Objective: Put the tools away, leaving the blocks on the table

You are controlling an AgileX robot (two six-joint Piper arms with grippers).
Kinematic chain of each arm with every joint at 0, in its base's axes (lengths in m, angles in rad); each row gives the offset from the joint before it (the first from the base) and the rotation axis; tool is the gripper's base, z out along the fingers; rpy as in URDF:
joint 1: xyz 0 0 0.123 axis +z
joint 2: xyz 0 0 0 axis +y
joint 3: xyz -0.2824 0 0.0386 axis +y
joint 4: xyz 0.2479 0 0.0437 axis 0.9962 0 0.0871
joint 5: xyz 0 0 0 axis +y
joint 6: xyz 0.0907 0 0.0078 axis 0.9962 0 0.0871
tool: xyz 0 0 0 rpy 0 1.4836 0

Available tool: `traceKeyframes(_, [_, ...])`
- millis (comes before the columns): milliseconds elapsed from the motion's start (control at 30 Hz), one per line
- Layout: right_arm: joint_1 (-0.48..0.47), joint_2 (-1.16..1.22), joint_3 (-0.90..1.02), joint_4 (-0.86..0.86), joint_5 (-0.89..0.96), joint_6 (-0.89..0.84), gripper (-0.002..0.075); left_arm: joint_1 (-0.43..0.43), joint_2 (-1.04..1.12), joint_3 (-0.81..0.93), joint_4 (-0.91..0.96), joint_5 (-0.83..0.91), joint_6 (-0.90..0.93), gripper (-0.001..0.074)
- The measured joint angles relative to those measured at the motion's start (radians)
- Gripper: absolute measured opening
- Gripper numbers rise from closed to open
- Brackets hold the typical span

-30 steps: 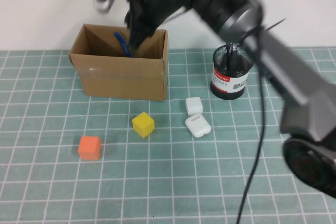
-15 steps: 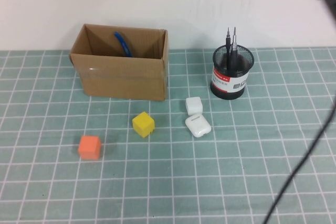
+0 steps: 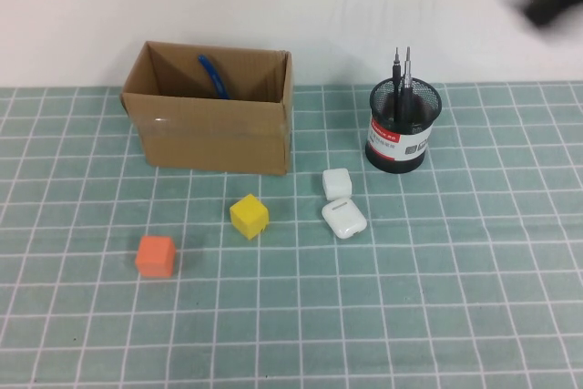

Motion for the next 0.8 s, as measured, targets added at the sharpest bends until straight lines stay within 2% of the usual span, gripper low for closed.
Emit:
traceKeyframes(33, [0.005,0.118,0.069,-0.002,0.0,0.0,-0.0007,0.0,0.0,0.0,0.0,0.0,0.0,-0.0003])
traceKeyframes(67, [0.0,-0.127,0.134,-0.004,0.0,0.0,-0.0007,0.0,0.0,0.0,0.0,0.0,0.0,-0.0003])
traceKeyframes(100, [0.005,-0.007,0.197,-0.004,0.0,0.0,-0.0007,0.0,0.0,0.0,0.0,0.0,0.0,-0.0003])
traceKeyframes(333, [0.005,-0.508,0.544,0.012,-0.026,0.039,-0.0007,0.002,0.0,0.0,0.0,0.0,0.0,-0.0003])
traceKeyframes(433, [0.005,-0.748,0.702,0.041,-0.27,0.064,-0.0007,0.002,0.0,0.0,0.0,0.0,0.0,-0.0003])
traceKeyframes(533, [0.011,-0.982,0.877,0.09,-0.521,-0.028,-0.0007,0.002,0.0,0.0,0.0,0.0,0.0,-0.0003])
traceKeyframes(567, [0.007,-0.956,0.94,0.091,-0.582,-0.015,-0.0007,0.002,0.0,0.0,0.0,0.0,0.0,-0.0003])
traceKeyframes(667, [0.011,-1.065,1.08,0.062,-0.666,0.095,-0.0007,0.002,0.0,0.0,0.0,0.0,0.0,-0.0003])
traceKeyframes(800, [0.007,-1.08,1.185,0.043,-0.691,0.171,-0.0007,0.002,0.0,0.0,0.0,0.0,0.0,-0.0003])
